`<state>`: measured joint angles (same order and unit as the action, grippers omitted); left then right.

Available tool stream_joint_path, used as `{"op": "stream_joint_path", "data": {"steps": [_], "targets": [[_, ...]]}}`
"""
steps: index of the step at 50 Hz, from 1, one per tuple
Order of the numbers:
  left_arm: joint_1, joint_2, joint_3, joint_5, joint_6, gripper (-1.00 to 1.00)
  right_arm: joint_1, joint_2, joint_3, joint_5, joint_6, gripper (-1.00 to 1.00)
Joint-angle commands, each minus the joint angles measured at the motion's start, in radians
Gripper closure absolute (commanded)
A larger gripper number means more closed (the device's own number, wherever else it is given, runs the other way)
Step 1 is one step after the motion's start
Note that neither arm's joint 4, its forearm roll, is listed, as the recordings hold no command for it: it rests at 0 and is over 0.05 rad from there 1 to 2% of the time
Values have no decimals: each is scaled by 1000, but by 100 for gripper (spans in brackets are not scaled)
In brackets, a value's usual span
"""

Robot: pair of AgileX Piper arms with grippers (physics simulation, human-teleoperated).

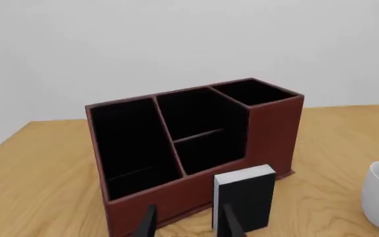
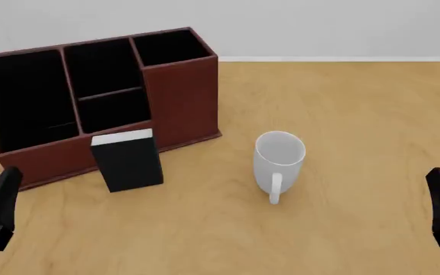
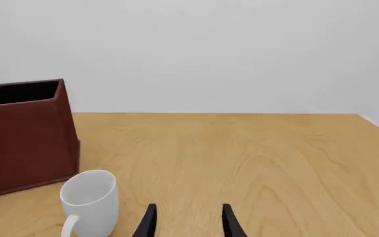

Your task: Pick up the book and place it in the front compartment of the caddy.

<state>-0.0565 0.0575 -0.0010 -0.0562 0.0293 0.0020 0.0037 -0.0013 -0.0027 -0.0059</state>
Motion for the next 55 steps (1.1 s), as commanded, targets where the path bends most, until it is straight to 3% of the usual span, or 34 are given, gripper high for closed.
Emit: {"op": "stream_joint_path", "data": {"steps": [1,12,16,20,24,31,36,39,44,46,55], "targets": [[36,-44,-1,44,-38,-100,0,3,-2,-1,-7,-100],[36,-9,0,7,-48,-100,1,10,-2,-8,-8,-100],[26,-47,-1,11,-28,-100,1,10,-2,-9,-12,-100],[-29,-55,-19,3,39,-100,1,12,-3,-10,-8,-100],[-71,-15,-71,12,-1,-100,1,13,-1,-13,-10,-100],[-91,170,-116,-155,27,-100,1,13,-1,-13,-10,-100],[-122,274,-174,-195,34,-100,1,9,-4,-6,-11,-100],[-143,296,-199,-210,81,-100,1,12,-4,-9,-10,-100],[-237,373,-285,-162,138,-100,1,10,-3,-8,-11,-100],[-312,465,-369,-80,108,-100,1,11,-3,-9,-9,-100],[-454,500,-532,92,256,-100,1,12,-3,-10,-10,-100]]}}
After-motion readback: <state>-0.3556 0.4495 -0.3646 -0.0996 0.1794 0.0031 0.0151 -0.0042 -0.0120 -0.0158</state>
